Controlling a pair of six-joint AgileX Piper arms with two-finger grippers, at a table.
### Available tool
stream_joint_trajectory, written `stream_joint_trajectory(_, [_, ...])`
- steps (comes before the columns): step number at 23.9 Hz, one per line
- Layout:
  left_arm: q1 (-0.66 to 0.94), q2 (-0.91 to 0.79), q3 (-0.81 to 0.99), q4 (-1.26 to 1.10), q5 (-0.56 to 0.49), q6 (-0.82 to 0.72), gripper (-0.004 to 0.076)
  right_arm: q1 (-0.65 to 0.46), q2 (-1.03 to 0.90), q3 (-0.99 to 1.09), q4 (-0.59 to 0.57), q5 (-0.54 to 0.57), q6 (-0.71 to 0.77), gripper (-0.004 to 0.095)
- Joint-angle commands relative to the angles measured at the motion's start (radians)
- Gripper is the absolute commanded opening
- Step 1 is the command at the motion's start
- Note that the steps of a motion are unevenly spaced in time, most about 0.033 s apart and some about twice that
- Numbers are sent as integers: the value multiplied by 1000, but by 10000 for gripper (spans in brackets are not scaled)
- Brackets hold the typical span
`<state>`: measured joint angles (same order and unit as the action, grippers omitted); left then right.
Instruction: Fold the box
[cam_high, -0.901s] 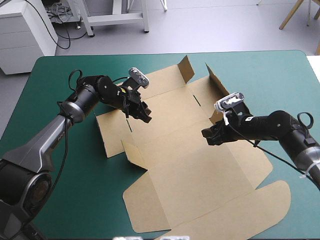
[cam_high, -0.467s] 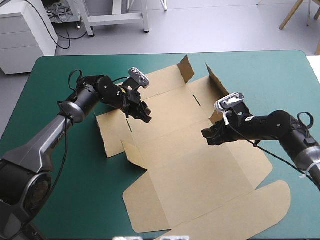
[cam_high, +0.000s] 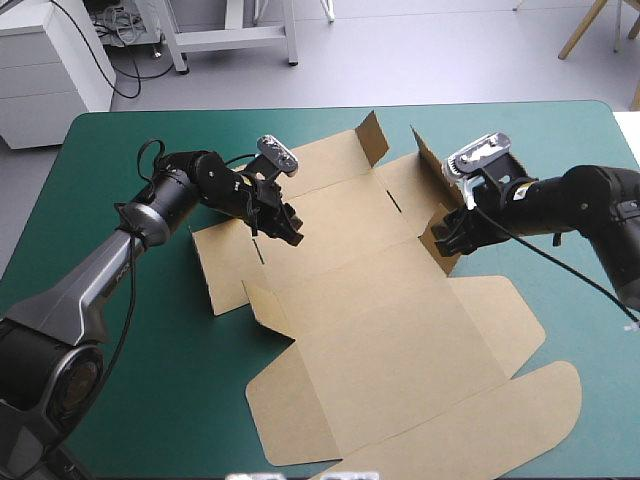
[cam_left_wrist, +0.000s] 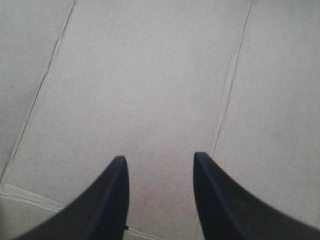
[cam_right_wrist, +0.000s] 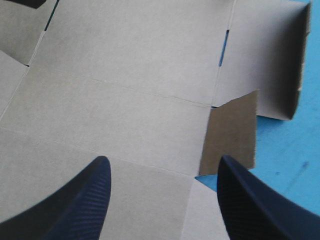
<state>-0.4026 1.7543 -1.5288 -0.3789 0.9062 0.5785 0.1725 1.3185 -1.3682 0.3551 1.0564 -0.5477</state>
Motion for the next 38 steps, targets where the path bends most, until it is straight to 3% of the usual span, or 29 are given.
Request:
stream_joint_trajectory(1, [-4, -49, -34, -27, -32, -5, 293, 0, -28, -120, -45, 21, 35, 576])
stream_joint_trajectory(7, [-2, -49, -34, -23, -32, -5, 293, 0, -28, -226, -139, 47, 107, 576])
stream_joint_trajectory(14, [0, -49, -34, -5, -3, -5, 293, -11, -3, -225, -329, 17, 223, 576])
stream_joint_trajectory(21, [0, -49, -34, -10, 26, -5, 293, -124, 160, -221, -191, 47, 155, 576])
stream_joint_trajectory(30, [0, -93, -34, 36, 26, -5, 293, -139, 405, -221, 20, 83, 48, 576])
stream_joint_trajectory(38, [31, -198, -34, 44, 137, -24, 293, -139, 502, -221, 53, 81, 27, 576])
